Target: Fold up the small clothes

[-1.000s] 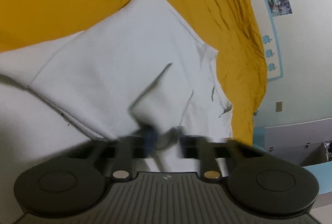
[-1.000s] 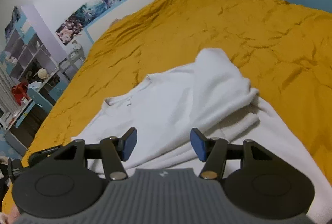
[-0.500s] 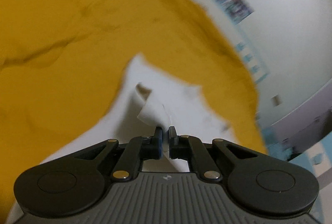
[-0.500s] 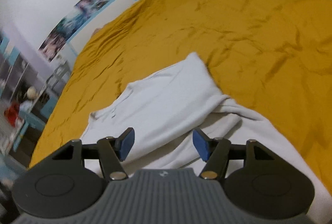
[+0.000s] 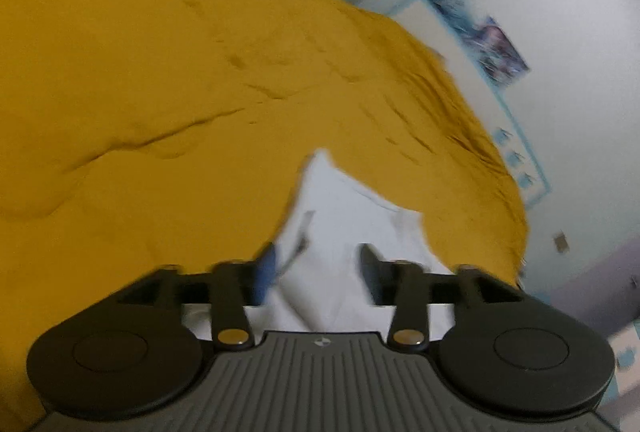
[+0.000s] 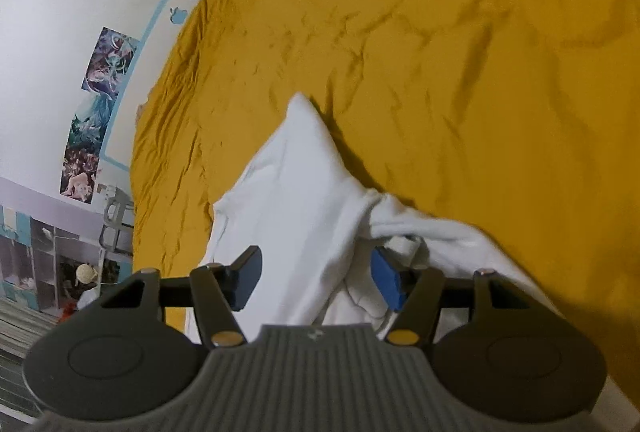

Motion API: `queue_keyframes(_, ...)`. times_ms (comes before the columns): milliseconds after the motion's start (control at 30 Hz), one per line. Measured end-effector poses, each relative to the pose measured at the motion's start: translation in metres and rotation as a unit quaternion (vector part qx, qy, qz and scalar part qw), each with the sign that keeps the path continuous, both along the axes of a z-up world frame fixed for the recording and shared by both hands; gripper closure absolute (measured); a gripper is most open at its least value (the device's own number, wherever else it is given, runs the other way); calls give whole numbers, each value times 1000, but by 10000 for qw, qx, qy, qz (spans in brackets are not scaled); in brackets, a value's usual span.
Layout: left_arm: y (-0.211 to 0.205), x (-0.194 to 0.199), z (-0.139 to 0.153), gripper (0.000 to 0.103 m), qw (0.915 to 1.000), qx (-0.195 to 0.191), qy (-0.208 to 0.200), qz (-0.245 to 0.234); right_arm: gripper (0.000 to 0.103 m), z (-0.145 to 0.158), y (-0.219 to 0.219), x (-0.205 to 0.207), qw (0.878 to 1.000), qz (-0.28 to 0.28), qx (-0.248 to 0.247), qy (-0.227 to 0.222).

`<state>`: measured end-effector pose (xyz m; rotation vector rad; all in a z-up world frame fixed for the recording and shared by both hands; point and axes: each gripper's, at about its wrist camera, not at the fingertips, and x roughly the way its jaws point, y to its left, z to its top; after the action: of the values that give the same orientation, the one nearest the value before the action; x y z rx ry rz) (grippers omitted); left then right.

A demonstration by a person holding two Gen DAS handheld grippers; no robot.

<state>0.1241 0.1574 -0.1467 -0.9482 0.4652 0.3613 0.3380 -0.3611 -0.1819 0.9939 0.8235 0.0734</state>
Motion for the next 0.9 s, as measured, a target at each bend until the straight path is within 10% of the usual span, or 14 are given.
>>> queue_keyframes(167, -3, 45, -9, 47, 9956, -44, -43, -932, 56, -9, 0, 4, 9994, -358, -5, 31)
queue_keyframes(200, -5, 53, -16, 47, 9946, -101, 122, -1029, 65, -12, 1, 5, 9992, -396, 1, 85)
queue_keyframes(233, -5, 61, -24, 47, 9937, -191, 301, -1062, 103, -14, 1, 7, 9992, -357, -64, 161)
queue_keyframes(700, 10, 71, -36, 60, 9870, -133, 766, -1409, 102, -25, -3, 6, 9989, -136, -404, 182)
queue_keyframes(900, 12, 35, 23, 46, 9757, 203, 266, -2166, 58, 23, -24, -25, 9982, 232, -518, -198)
